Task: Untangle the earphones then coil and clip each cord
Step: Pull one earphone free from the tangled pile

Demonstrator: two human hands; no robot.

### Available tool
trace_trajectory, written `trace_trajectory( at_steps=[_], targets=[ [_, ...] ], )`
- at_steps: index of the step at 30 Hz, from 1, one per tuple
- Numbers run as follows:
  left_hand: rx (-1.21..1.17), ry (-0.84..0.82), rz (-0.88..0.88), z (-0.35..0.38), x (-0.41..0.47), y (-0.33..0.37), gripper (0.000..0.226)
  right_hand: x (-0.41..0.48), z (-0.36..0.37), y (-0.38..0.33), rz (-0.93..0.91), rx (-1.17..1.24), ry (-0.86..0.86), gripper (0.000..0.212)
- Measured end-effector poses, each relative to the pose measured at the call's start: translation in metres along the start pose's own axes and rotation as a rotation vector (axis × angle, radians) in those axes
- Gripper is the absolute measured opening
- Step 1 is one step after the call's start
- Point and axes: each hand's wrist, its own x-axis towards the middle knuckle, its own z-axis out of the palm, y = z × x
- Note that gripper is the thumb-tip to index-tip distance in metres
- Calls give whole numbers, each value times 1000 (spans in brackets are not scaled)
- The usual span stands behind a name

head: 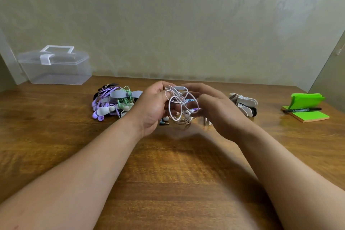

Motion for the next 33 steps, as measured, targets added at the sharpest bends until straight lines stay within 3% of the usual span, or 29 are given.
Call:
trace_trajectory(
  at_steps=[7,12,17,20,22,26,29,33],
  targets=[
    [99,12,114,11,-2,0,28,3,8,0,67,138,13,41],
    [-218,-94,35,7,-6,8,25,6,10,4,136,261,19,40],
    [-219,-177,-55,7,-5,9,25,6,11,10,74,133,28,44],
    [-407,-226,-110,7,-5,15,18,5,11,12,27,-96,83,43],
    [-497,-228,-130,6,-4,18,21,4,11,10,-25,-112,161,34],
    [-410,-117,-178,-3,4,14,34,8,5,0,-81,214,298,19],
    [-269,-99,-208,-5,3,14,24,11,1,-5,-51,602,300,13],
    [-311,-170,-134,-8,3,18,21,11,0,-5,-82,646,305,18]
  ],
)
